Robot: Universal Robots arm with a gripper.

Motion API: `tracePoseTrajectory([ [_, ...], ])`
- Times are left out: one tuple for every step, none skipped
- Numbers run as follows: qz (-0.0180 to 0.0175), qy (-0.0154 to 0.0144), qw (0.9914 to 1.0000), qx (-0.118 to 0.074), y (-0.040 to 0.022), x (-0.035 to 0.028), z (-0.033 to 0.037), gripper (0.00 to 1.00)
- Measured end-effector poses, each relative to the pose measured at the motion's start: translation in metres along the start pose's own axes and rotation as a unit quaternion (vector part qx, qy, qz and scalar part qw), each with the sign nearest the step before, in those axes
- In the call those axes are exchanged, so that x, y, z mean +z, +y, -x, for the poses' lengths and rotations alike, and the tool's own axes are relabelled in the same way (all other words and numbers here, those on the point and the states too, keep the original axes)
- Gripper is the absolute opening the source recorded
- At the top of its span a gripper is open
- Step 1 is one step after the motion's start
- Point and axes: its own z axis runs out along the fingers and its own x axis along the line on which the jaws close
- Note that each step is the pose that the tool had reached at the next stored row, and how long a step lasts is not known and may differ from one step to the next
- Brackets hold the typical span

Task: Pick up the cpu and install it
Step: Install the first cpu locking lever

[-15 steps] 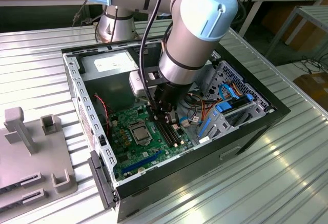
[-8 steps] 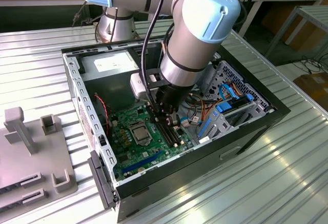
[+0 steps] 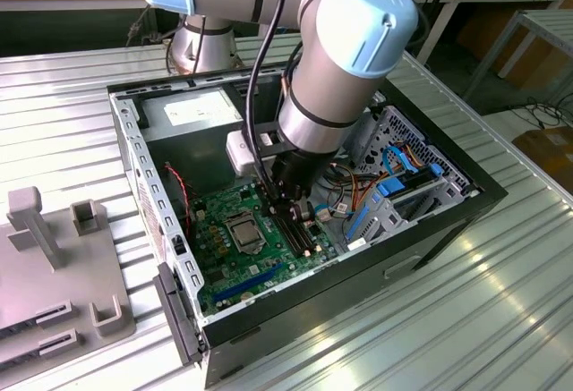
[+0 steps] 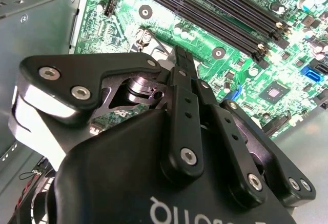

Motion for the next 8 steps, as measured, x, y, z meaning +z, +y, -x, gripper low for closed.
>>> tracePoseTrajectory([
  [0.0001, 0.0001, 1.00000, -0.001, 0.0000, 0.0003, -0.0001, 0.11],
  [0.0001, 0.0001, 1.00000, -0.002, 0.0000, 0.0006, -0.0002, 0.11],
  [0.0002, 0.0000, 0.99999, -0.003, 0.0000, 0.0009, -0.0008, 0.11],
  [0.0003, 0.0001, 0.99999, -0.004, 0.0001, 0.0009, -0.0013, 0.11],
  [0.0004, 0.0002, 0.99999, -0.005, 0.0002, 0.0008, -0.0017, 0.11],
  [0.0005, 0.0003, 0.99998, -0.006, 0.0003, 0.0008, -0.0023, 0.11],
  [0.0006, 0.0003, 0.99998, -0.006, 0.0003, 0.0008, -0.0027, 0.11],
  [0.0006, 0.0003, 0.99997, -0.007, 0.0004, 0.0008, -0.0033, 0.11],
])
